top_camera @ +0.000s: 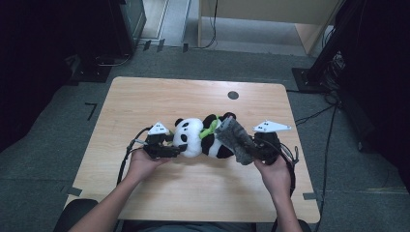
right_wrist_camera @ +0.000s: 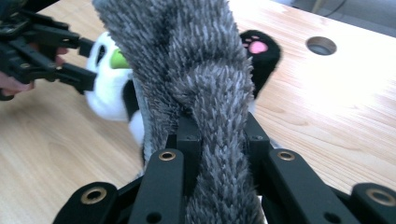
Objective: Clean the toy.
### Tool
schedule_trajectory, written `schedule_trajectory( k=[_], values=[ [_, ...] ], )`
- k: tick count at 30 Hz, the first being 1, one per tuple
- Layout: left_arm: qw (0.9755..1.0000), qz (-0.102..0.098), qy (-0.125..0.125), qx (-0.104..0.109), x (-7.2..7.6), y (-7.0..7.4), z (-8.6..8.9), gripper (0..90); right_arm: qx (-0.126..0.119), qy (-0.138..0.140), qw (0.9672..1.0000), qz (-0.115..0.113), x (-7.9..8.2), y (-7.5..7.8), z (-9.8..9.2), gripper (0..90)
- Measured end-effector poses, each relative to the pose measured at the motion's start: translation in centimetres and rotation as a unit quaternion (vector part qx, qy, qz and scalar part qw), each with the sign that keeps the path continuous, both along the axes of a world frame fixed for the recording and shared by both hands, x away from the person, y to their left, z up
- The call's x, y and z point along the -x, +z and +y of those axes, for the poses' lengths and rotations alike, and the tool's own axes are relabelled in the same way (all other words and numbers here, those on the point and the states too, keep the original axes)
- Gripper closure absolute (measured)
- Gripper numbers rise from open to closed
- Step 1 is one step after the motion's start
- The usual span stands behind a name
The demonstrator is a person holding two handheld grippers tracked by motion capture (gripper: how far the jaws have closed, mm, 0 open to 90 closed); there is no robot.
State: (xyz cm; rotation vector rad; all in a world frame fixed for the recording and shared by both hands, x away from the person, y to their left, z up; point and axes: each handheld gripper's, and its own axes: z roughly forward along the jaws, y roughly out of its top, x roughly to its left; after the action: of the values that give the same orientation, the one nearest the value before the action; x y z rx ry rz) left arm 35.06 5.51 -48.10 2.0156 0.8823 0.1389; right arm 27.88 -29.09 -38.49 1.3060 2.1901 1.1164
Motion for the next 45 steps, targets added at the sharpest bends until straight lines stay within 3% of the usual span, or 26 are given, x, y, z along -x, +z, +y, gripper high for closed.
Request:
schedule_trajectory(
  k=[4,7,10,16,20,22,25,27,36,42,45],
  values=[
    [1.0,0.003,0.002,0.005,-0.1,0.0,0.0,31.4,-0.031,0.007,0.9995,-0.002,0.2,0.8,-0.3,75.7],
    [1.0,0.004,0.004,0.007,-0.1,0.0,0.0,31.4,-0.041,0.022,0.9988,-0.012,0.6,1.9,1.0,75.7],
    [1.0,0.003,0.005,0.005,0.0,0.0,0.0,31.4,-0.045,0.044,0.9979,-0.015,0.7,2.0,3.1,75.8],
    [1.0,0.003,0.008,0.004,0.0,0.1,-0.1,31.5,-0.039,0.106,0.9935,0.008,-0.4,-0.1,8.7,75.8],
    [1.0,0.003,0.009,0.001,0.1,0.1,-0.2,31.6,-0.011,0.126,0.9913,0.037,-1.1,-2.6,11.2,75.8],
    [1.0,-0.001,0.008,-0.004,0.2,0.1,-0.2,31.5,0.011,0.123,0.9918,0.035,-1.4,-3.9,11.7,75.1],
    [0.9999,-0.006,0.009,-0.011,0.4,0.1,-0.3,31.6,0.045,0.118,0.9918,0.02,-1.7,-5.4,11.9,74.8],
    [0.9999,-0.006,0.009,-0.012,0.4,0.1,-0.3,31.7,0.038,0.113,0.9925,0.027,-1.6,-5.6,11.6,74.8],
    [0.9998,0.006,0.011,-0.014,0.3,0.2,-0.3,31.6,0.052,0.093,0.9934,0.042,-1.0,-6.7,10.1,75.4],
    [0.9997,0.009,0.01,-0.018,0.2,0.3,-0.4,31.6,0.108,0.086,0.9899,0.032,0.4,-7.0,9.9,75.5],
    [0.9997,0.019,0.015,-0.01,0.2,0.3,-0.3,31.6,0.115,0.068,0.9904,0.038,1.0,-6.8,9.1,75.5]
  ],
)
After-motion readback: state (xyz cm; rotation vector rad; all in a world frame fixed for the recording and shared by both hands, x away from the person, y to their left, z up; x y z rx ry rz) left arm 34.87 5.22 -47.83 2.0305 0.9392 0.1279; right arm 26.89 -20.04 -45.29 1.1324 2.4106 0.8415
